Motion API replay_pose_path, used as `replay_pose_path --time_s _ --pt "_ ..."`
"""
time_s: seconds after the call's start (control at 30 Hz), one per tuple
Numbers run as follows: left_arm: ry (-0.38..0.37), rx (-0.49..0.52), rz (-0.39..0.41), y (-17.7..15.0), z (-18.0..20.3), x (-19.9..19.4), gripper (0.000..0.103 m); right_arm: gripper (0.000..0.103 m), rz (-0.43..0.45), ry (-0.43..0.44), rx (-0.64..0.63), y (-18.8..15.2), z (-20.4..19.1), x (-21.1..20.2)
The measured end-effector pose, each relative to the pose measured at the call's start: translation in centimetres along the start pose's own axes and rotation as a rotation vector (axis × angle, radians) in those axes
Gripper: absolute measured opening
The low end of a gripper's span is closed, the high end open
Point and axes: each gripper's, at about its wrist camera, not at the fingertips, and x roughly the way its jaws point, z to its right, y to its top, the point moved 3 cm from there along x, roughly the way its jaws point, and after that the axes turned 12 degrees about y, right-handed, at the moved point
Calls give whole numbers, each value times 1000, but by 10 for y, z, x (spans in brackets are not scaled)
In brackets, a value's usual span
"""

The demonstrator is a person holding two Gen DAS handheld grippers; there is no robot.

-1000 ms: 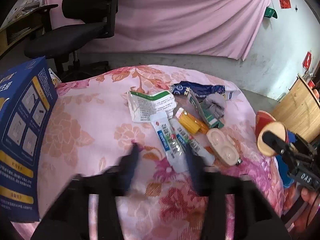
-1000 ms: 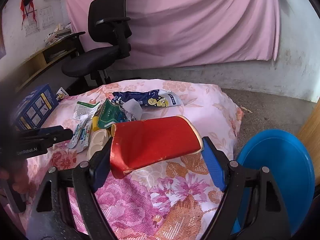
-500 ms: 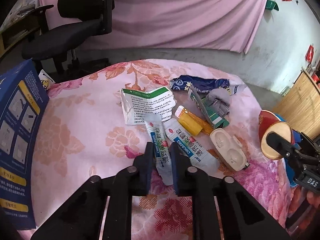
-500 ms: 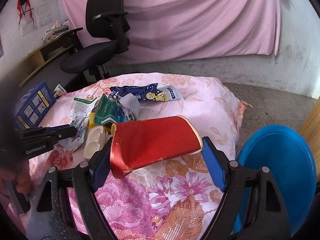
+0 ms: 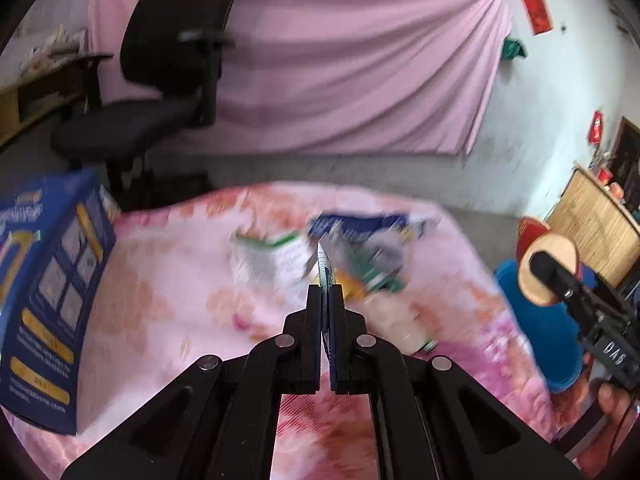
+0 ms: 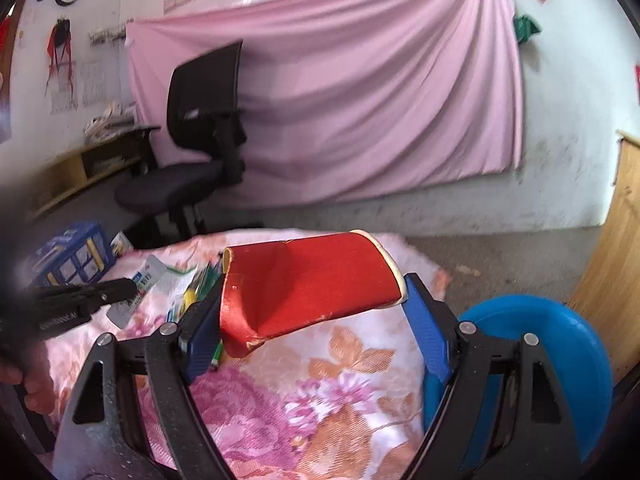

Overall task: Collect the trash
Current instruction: 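Drop the red cup into the blue basin while the left gripper grasps a tube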

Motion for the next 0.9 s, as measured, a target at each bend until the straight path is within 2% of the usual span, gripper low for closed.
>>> replay_pose_path --time_s 0.23,0.33,0.43,0.53,0.63,0.77,0.9 --pt "-165 97 305 39 69 -53 1 103 248 -163 -37 19 18 -56" --pt "-238 156 384 51 105 -67 1 103 322 -249 -11 22 38 -79" --pt "-305 214 425 59 142 -70 1 103 332 -319 46 18 66 -95" --pt "-354 253 424 62 171 -64 1 103 327 -368 139 8 99 -108" --pt "-400 276 376 61 199 -53 1 103 288 -396 194 -2 117 -111" --pt "-434 300 257 59 235 -29 1 103 202 -415 281 -17 141 -107" --pt "-427 306 120 57 264 -5 1 103 120 -419 335 -30 153 -98"
